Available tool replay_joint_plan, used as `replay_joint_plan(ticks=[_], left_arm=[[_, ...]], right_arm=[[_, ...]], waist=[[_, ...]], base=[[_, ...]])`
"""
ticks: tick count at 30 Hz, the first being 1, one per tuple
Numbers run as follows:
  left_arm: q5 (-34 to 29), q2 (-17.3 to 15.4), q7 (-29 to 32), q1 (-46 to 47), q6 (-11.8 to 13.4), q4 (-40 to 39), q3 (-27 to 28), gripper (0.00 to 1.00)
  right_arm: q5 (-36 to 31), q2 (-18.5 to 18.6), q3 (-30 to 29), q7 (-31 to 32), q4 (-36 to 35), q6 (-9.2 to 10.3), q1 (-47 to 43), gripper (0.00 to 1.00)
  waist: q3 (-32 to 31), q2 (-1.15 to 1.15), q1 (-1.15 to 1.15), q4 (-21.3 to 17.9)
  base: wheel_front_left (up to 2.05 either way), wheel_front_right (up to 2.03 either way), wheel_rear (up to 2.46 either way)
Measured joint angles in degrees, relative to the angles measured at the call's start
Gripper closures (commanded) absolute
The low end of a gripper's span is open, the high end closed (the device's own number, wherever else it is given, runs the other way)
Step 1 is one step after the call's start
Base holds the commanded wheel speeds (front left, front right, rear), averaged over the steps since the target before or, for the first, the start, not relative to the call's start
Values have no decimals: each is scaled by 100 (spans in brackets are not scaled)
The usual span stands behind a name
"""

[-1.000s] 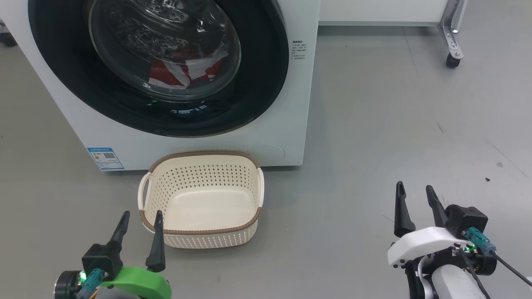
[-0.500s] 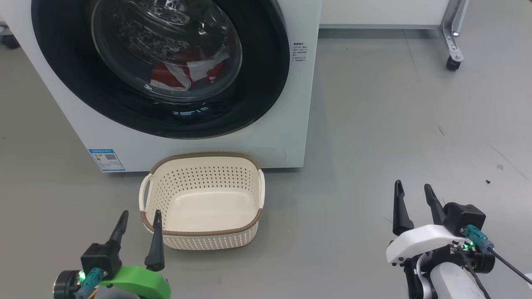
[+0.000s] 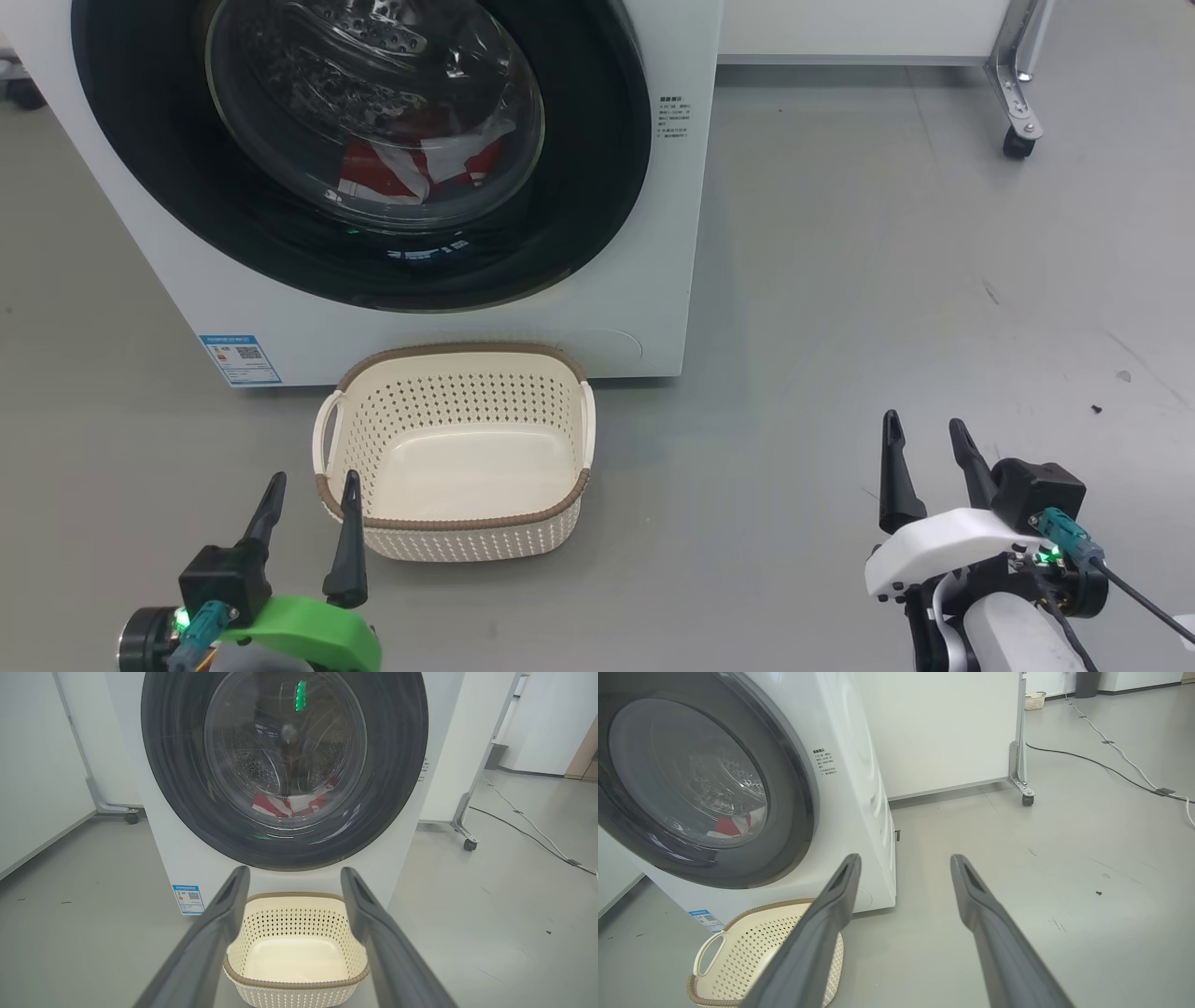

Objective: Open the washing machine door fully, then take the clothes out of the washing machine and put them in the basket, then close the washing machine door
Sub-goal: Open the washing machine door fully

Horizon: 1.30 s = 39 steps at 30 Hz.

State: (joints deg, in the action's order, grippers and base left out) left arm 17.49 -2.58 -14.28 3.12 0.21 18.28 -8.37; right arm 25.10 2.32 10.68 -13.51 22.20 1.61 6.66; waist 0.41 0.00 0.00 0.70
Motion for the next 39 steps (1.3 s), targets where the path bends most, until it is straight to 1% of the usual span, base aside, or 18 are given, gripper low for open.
replay_joint_plan(ticks=[16, 17, 18, 19, 31, 35, 39], left_arm=[[0, 2, 0, 40, 0, 15, 15, 0], [0, 2, 0, 40, 0, 15, 15, 0], [0, 3, 0, 40, 0, 15, 15, 0], [0, 3, 0, 40, 0, 15, 15, 0], [15, 10, 0, 43, -2, 2, -88, 0], [15, 11, 0, 49, -2, -36, -127, 0], [15, 11, 0, 79, -3, -62, -163, 0]], right_arm=[[8, 1, 30, -43, 74, 0, 26, 0], [8, 1, 30, -43, 76, 0, 30, 10], [8, 1, 30, -43, 79, -1, 35, 64], [8, 1, 33, -43, 82, -2, 41, 100], [74, 7, -29, -44, 57, -45, 72, 100], [494, 9, -142, -44, -54, -104, 119, 100], [1195, 8, -338, -44, -165, -207, 235, 100]], waist=[[7, 0, 0, 11], [6, 0, 0, 13], [5, 0, 0, 15], [4, 0, 0, 18], [92, 0, 0, 87], [218, 0, 0, 145], [367, 0, 0, 195]], base=[[0, 0, 0], [0, 0, 0], [0, 0, 0], [0, 0, 0], [0, 0, 0], [0, 0, 0], [0, 0, 0]])
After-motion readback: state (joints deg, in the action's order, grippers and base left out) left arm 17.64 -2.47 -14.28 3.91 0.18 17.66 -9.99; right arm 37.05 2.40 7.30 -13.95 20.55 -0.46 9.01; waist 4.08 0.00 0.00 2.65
